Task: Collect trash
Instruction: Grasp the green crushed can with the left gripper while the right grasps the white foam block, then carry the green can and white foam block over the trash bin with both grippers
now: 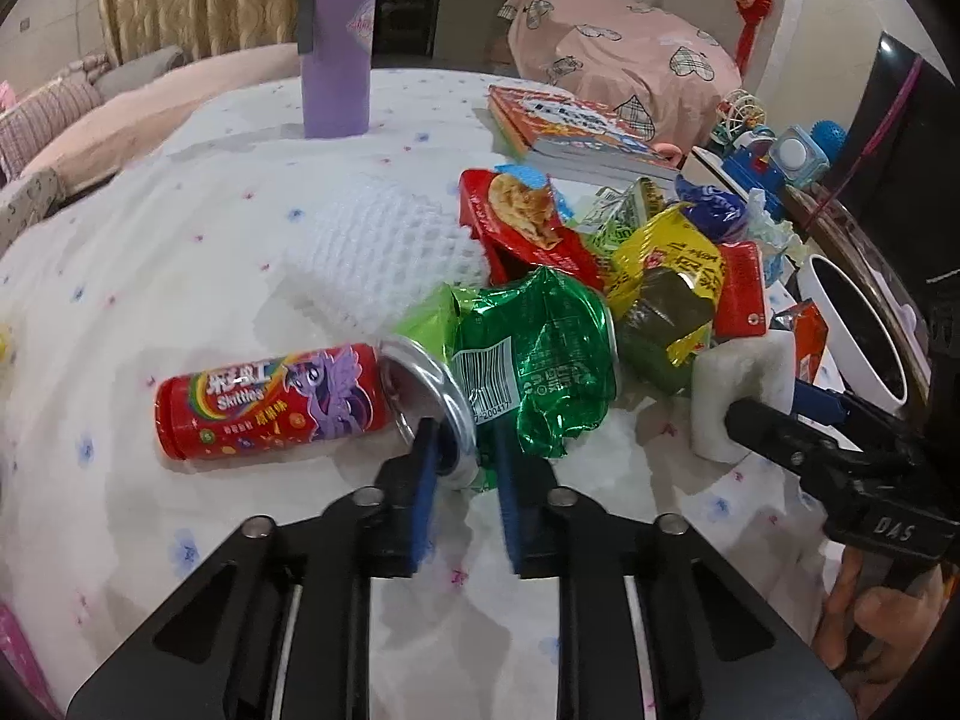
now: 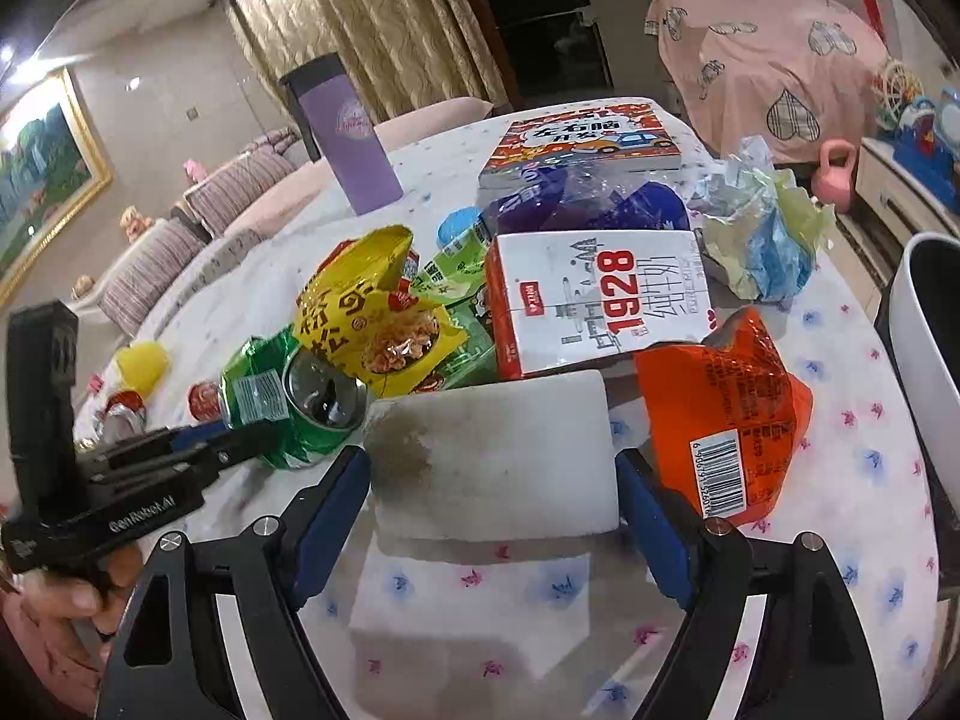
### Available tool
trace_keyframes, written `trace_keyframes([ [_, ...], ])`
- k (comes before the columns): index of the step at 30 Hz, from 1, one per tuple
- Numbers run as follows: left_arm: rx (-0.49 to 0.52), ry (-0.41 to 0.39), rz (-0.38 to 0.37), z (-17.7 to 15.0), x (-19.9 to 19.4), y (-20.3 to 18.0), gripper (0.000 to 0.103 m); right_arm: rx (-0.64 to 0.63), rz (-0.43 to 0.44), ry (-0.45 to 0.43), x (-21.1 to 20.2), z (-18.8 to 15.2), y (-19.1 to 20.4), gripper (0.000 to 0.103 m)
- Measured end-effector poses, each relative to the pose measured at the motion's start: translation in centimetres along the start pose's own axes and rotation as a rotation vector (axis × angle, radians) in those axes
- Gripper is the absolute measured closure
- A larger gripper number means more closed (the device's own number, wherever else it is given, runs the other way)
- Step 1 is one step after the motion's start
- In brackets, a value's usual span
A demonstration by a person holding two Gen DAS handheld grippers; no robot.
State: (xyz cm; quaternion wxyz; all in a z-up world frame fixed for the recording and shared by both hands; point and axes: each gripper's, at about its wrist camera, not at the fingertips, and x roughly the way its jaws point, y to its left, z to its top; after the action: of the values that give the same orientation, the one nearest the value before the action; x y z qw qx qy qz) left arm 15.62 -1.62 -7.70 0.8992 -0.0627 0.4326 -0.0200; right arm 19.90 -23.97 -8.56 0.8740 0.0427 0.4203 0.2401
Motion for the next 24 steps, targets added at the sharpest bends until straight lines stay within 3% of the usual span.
trace_keyframes([
  [4, -0.003, -0.009, -0.023, -0.2, -0.6, 0.1, 0.09, -0.029, -0.044, -0.015, -0.7, -0.4, 0.7, 0.025],
  [12, 0.016, -0.054, -0.065, -0.9, -3.5, -0.5, 0.091, 0.02, -0.012, -0.088, -4.9, -1.6, 1.0, 0.026],
  [24, 0.105, -0.104, -0.158, -1.2, -6.4, -5.5, 0.093, 0.099, -0.05, -0.201, -10.9, -3.2, -0.9, 0.026],
])
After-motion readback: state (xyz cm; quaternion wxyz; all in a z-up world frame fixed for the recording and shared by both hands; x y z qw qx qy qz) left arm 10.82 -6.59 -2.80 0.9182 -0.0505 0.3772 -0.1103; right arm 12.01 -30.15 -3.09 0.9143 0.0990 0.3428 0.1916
